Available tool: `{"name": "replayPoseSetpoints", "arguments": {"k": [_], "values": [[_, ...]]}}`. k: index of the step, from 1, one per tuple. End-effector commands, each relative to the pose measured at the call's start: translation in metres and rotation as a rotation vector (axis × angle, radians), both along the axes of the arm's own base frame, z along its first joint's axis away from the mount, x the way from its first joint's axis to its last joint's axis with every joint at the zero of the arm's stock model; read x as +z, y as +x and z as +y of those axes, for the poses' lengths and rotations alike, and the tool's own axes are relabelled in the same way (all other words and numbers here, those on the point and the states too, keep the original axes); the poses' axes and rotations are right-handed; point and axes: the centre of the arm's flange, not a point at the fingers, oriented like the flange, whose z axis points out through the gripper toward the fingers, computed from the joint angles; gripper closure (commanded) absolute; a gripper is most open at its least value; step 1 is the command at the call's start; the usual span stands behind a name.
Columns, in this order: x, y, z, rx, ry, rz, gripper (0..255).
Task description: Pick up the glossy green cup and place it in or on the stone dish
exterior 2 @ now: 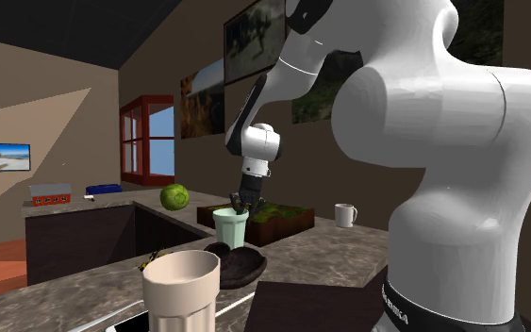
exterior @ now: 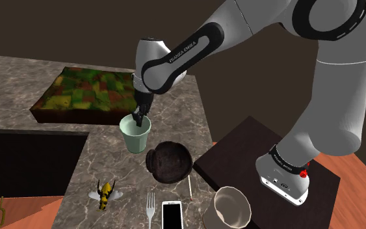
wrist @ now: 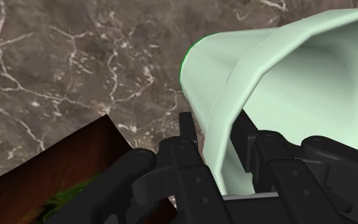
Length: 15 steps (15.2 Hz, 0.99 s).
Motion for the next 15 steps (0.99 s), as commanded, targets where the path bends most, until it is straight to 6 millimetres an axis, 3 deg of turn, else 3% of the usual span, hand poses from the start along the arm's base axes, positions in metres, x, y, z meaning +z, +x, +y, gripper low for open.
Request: {"name": "replayPoseSetpoints", "arguments": {"k": [1, 5, 15], "values": [[0.0, 0.0, 0.0, 0.0, 0.0, 0.0, 255], [0.0, 0.0, 0.0, 0.0, 0.0, 0.0, 255], [0.053, 0.0, 0.0, 0.0, 0.0, 0.0, 255]]}}
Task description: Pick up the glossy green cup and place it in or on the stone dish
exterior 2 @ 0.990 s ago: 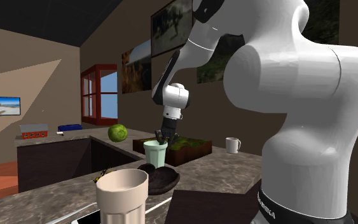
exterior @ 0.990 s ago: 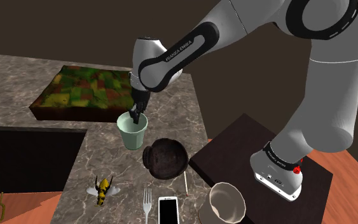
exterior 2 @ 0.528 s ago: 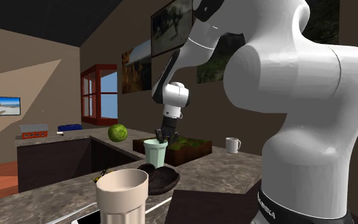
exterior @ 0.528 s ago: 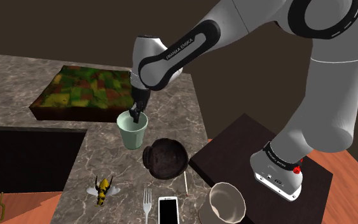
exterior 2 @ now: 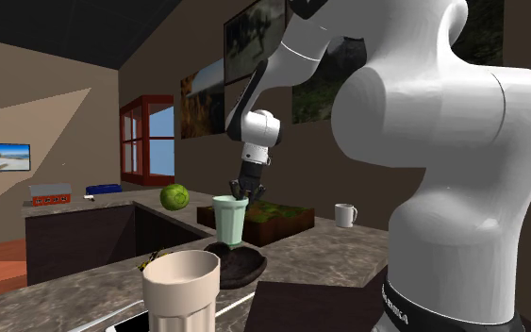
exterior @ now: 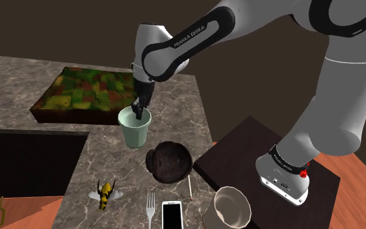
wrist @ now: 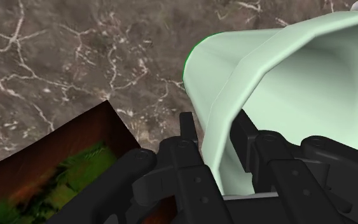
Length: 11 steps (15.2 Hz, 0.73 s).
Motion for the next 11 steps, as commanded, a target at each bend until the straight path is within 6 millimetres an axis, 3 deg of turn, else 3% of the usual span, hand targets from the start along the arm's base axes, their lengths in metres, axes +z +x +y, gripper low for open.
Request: {"name": "replayPoseSetpoints", "arguments": {"k": [1, 11], "values": [[0.012, 0.001, -0.001, 0.0, 0.0, 0.0, 255], [0.065, 0.001, -0.001, 0.0, 0.0, 0.0, 255]]}}
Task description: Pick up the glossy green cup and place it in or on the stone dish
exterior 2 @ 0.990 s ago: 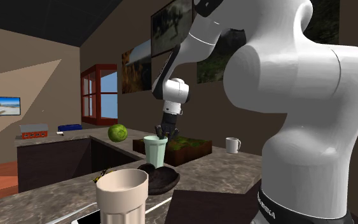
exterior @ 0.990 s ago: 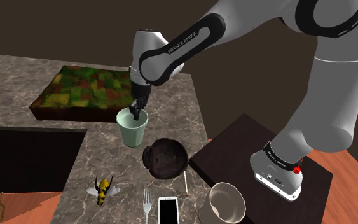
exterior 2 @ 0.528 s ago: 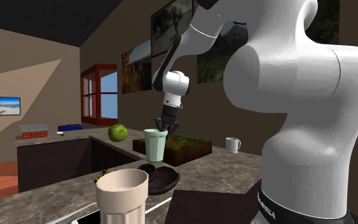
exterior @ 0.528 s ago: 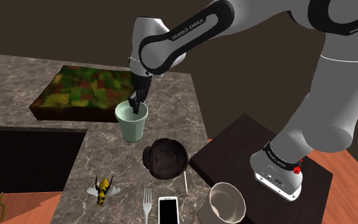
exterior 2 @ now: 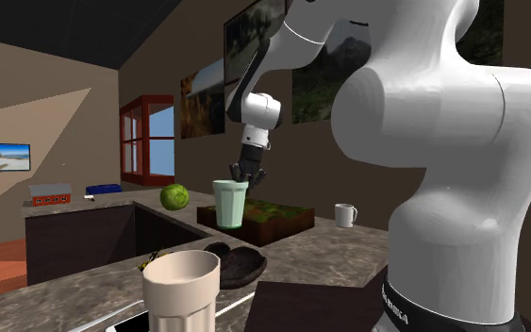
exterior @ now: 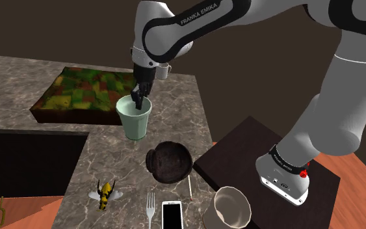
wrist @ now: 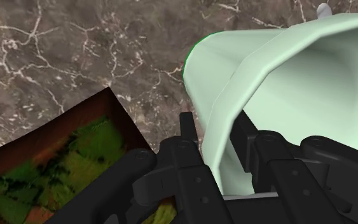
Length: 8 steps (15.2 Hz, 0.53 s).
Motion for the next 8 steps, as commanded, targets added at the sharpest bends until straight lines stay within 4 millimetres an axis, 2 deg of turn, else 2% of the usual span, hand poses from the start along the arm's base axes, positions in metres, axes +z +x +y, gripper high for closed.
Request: {"name": "replayPoseSetpoints", "arguments": {"k": [1, 8], "values": [[0.012, 0.001, 0.0, 0.0, 0.0, 0.0, 255], [0.049, 0.001, 0.0, 0.0, 0.0, 0.0, 255]]}}
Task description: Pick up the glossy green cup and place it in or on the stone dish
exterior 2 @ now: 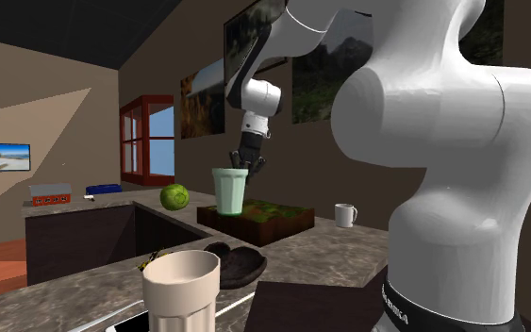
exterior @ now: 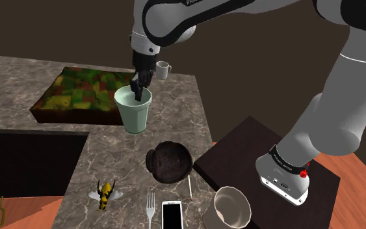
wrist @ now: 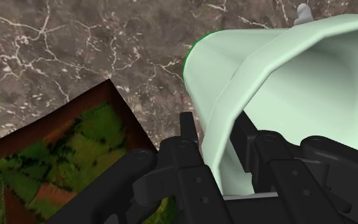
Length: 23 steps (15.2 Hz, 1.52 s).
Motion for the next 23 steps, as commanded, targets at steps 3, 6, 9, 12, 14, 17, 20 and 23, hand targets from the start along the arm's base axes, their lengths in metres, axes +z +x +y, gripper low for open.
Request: {"name": "replayPoseSetpoints", "arguments": {"k": [3, 6, 9, 12, 14, 17, 20, 23], "values": [[0.022, 0.001, -0.001, 0.0, 0.0, 0.0, 255], [0.031, -0.023, -0.009, 0.0, 0.0, 0.0, 255], [0.04, -0.059, -0.022, 0.0, 0.0, 0.0, 255], [0.05, -0.095, -0.036, 0.0, 0.0, 0.0, 255], [0.057, -0.119, -0.044, 0.0, 0.0, 0.0, 255], [0.066, -0.155, -0.057, 0.0, 0.0, 0.0, 255], [0.06, -0.171, -0.063, 0.0, 0.0, 0.0, 255], [0.044, -0.171, -0.063, 0.0, 0.0, 0.0, 255]]}}
